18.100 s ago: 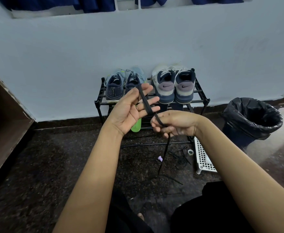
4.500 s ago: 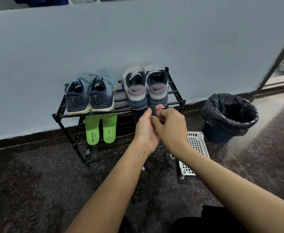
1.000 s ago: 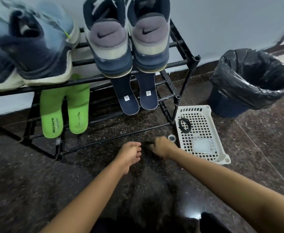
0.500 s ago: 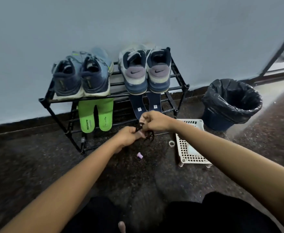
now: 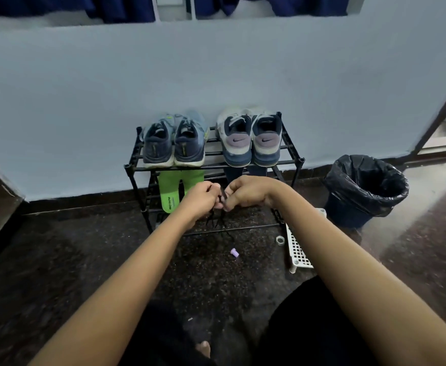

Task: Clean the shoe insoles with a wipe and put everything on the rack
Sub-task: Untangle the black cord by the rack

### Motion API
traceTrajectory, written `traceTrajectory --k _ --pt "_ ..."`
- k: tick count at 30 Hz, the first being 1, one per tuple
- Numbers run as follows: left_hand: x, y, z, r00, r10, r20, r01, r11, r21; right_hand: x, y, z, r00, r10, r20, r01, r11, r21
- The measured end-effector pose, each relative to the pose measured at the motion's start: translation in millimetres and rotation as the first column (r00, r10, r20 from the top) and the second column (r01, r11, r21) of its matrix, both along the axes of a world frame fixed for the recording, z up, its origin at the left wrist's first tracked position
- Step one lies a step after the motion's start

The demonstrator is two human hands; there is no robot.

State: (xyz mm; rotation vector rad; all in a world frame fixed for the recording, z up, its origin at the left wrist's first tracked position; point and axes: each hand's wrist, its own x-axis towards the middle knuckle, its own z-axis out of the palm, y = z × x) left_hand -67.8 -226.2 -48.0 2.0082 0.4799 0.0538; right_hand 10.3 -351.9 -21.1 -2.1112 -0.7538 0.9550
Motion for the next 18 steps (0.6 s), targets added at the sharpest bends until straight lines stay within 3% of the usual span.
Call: traceTrajectory --k 2,5,9,13,18 --pt "-7 1 6 0.999 0.042 0.024 -0.042 0.999 -0.009 -8 3 0 0.992 -0.092 -0.09 0.103 0.988 0.119" --pt "-17 4 17 0.994 0.098 0.047 -0.092 0.989 -0.119 -14 8 -5 0.959 -0.265 -0.104 0.283 0.92 0.27" --pt "-30 9 23 0.99 0.122 0.071 -0.111 0.985 -0.135 -14 8 -7 0.919 -0.391 -0.045 0.385 0.869 0.312" --pt "-44 14 21 0.994 0.099 0.044 -0.101 0.994 0.037 -5 6 -9 0.861 -0.453 0.233 0.385 0.878 0.285" --pt "-45 13 29 0.994 0.052 -0.099 -0.016 0.943 0.334 -19 12 7 0.946 -0.316 0.077 0.238 0.836 0.495"
